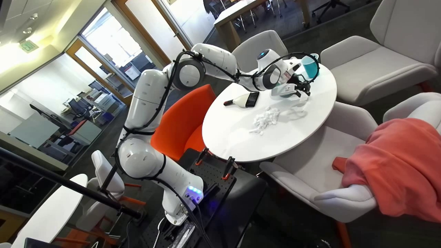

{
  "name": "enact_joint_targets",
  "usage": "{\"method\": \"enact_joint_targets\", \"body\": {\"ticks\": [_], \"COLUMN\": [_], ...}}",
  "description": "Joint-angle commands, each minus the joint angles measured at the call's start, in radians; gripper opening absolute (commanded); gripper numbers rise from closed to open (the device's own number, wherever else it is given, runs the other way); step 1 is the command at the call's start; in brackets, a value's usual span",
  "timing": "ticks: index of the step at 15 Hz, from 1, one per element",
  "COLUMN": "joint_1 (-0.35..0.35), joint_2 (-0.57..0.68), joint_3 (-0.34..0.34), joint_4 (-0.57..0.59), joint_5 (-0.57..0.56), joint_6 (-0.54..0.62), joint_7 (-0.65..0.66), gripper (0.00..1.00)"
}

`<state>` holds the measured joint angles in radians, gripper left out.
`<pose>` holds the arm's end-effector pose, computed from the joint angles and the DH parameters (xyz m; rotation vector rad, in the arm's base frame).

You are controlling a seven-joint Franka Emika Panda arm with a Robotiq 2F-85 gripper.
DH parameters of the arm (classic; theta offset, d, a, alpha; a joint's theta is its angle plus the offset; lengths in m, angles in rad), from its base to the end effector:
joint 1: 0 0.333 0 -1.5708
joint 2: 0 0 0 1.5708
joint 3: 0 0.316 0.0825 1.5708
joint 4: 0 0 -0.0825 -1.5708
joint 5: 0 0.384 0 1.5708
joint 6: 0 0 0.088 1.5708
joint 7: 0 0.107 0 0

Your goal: Pick up the white spoon from the table and move it to the right.

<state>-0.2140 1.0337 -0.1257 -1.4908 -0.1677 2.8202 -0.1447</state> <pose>0.6860 -0.2156 0.0843 2.8799 0.0488 0.3564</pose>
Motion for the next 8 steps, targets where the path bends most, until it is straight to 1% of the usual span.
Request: {"method": "enact_joint_targets", "body": {"ticks": [1,2,3,4,5,6,8], "joint_1": [-0.001,-0.006,-0.013,-0.021,-0.042,-0.053,-0.063], "joint_2": [-0.113,-0.149,-0.183,-0.225,-0.268,-0.306,-0.372], "joint_3": [0.013,0.02,0.031,0.041,0.071,0.086,0.101], "joint_4": [-0.088,-0.117,-0.142,-0.175,-0.206,-0.233,-0.276], "joint_5": [0.014,0.012,0.013,0.013,0.021,0.025,0.037], "joint_6": [-0.022,-0.024,-0.034,-0.045,-0.072,-0.099,-0.144], "joint_7": [-0.015,-0.028,-0.043,-0.059,-0.091,-0.115,-0.133], "gripper": [0.88,0.96,0.99,1.0,1.0,1.0,1.0]}}
